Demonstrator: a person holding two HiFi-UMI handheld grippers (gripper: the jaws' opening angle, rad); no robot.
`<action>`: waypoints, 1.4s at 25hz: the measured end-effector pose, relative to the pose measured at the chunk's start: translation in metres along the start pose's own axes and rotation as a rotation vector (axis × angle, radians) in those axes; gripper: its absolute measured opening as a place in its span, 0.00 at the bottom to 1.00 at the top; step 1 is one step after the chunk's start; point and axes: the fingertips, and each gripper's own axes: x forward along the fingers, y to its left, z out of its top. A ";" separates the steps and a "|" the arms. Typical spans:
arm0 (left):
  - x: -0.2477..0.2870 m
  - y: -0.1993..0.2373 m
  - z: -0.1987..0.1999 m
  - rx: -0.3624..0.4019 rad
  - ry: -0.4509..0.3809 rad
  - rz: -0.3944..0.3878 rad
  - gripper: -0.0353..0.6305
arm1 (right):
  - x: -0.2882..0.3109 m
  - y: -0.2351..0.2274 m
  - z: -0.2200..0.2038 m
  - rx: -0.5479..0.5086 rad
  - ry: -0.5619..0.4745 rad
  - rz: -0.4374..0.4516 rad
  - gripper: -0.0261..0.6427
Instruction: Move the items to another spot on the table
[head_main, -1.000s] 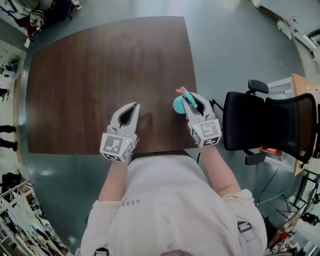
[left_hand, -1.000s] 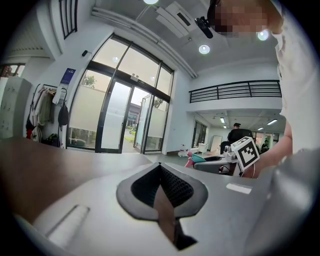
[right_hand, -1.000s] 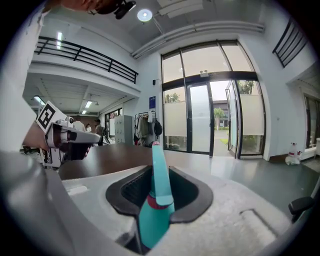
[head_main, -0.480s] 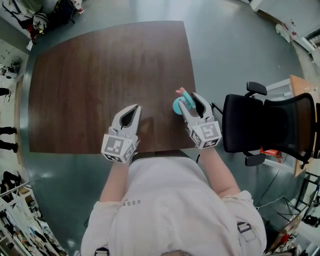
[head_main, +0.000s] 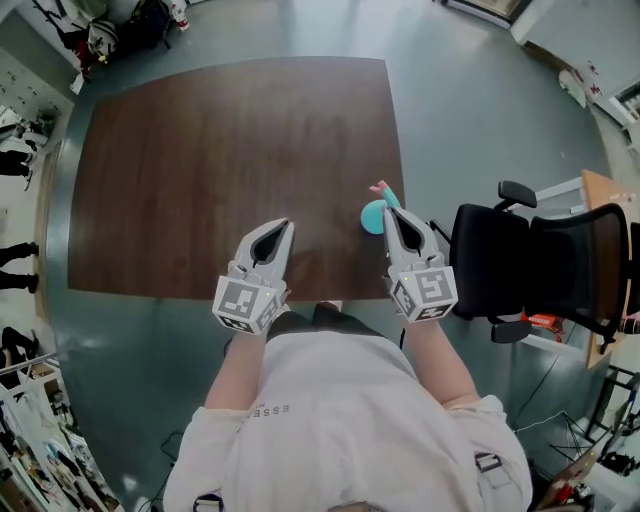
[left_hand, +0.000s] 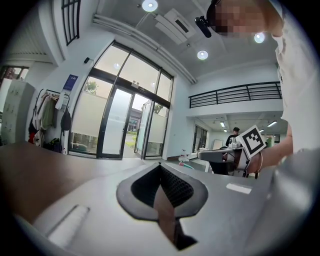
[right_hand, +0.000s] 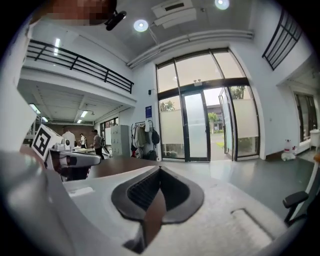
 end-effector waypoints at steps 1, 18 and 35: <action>-0.007 0.000 -0.002 -0.006 -0.001 0.000 0.08 | -0.001 0.005 -0.002 0.018 0.010 0.002 0.03; -0.201 0.114 -0.014 0.004 -0.008 0.058 0.08 | 0.016 0.216 -0.039 0.016 0.041 0.043 0.03; -0.368 0.181 0.012 0.059 -0.071 0.047 0.08 | -0.004 0.414 -0.045 -0.054 0.045 0.068 0.03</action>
